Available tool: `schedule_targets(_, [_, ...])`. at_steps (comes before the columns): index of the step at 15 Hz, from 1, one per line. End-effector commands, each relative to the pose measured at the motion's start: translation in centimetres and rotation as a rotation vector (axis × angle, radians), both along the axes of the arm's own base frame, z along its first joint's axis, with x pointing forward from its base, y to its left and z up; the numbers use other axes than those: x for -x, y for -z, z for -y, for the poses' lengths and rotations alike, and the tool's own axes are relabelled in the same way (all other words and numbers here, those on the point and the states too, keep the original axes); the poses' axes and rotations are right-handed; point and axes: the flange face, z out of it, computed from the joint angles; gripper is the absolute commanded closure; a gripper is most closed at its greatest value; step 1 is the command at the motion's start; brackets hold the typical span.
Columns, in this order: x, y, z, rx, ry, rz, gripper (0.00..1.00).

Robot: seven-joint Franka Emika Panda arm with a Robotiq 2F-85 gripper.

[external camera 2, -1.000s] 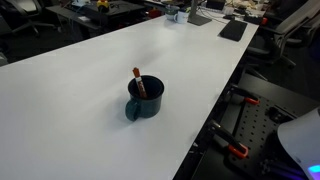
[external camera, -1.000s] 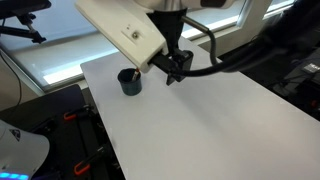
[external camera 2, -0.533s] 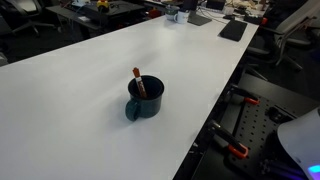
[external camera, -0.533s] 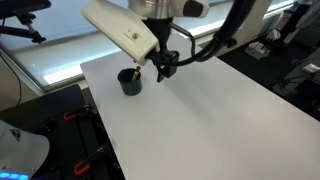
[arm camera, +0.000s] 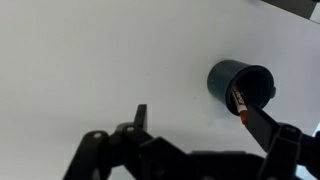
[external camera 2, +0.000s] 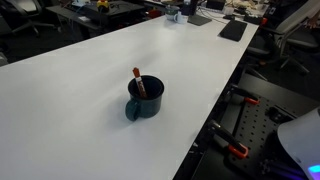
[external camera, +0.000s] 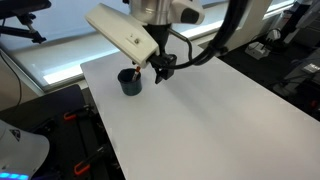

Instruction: Remove the marker from the cup and put it on the table

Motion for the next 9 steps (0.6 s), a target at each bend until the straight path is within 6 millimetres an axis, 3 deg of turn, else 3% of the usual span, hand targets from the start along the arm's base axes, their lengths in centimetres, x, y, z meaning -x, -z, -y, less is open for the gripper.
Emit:
schedule_targets(1, [-1.7, 2.5, -3.5, -0.027, -0.092, -0.013, 0.00])
schedule_targets(4, [-2.2, 4.6, -7.9, -0.063, -0.202, -0.045, 0.00])
schedule_targets(5, [-1.3, 3.8, -6.0, -0.044, -0.150, -0.051, 0.00])
schedule_targets(7, [-1.6, 4.9, -8.0, -0.049, -0.189, -0.067, 0.00])
schedule_targets(9, [-1.8, 5.1, -8.2, -0.047, -0.195, -0.069, 0.00])
